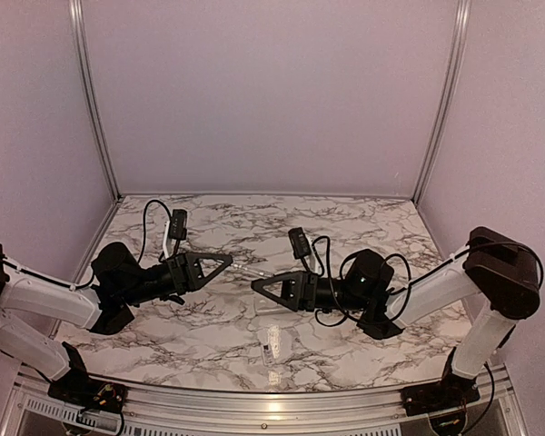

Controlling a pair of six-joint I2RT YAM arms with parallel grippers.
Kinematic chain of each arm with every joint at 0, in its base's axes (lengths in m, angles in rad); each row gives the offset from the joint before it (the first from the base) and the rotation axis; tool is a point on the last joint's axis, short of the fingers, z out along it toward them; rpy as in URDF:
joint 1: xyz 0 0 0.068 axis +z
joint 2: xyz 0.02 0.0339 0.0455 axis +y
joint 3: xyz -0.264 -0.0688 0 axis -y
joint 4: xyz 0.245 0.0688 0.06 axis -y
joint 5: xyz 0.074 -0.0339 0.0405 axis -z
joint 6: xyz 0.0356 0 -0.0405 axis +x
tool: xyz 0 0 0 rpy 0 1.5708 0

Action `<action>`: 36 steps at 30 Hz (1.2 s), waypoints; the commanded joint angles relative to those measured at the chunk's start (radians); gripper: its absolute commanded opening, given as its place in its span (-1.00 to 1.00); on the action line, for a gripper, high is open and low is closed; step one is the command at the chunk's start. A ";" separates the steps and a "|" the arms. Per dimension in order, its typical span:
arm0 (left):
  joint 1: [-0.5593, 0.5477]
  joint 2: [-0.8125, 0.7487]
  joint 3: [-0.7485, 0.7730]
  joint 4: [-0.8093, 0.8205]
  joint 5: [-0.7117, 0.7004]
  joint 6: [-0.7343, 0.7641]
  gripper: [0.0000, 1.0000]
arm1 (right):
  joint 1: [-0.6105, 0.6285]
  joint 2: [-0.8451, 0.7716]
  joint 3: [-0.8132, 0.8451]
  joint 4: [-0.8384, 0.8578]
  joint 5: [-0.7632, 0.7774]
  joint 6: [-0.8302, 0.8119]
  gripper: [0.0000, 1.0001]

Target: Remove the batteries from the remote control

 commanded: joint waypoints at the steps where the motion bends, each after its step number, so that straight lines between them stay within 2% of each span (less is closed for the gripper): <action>1: 0.005 0.009 -0.008 0.053 0.001 -0.024 -1.00 | -0.006 0.052 0.062 0.222 -0.038 0.078 0.43; 9: 0.004 0.014 0.001 0.006 -0.027 -0.013 -1.00 | -0.006 0.068 0.087 0.253 -0.019 0.092 0.17; 15: 0.005 0.033 0.010 0.006 -0.024 -0.018 -1.00 | -0.006 0.064 0.090 0.247 0.004 0.093 -0.24; 30: 0.004 0.027 0.010 -0.019 -0.047 -0.001 -1.00 | -0.006 0.043 0.116 0.147 0.059 0.042 -0.42; 36: 0.004 0.009 0.011 -0.050 -0.061 0.018 -1.00 | -0.006 0.047 0.138 0.124 0.060 0.037 -0.43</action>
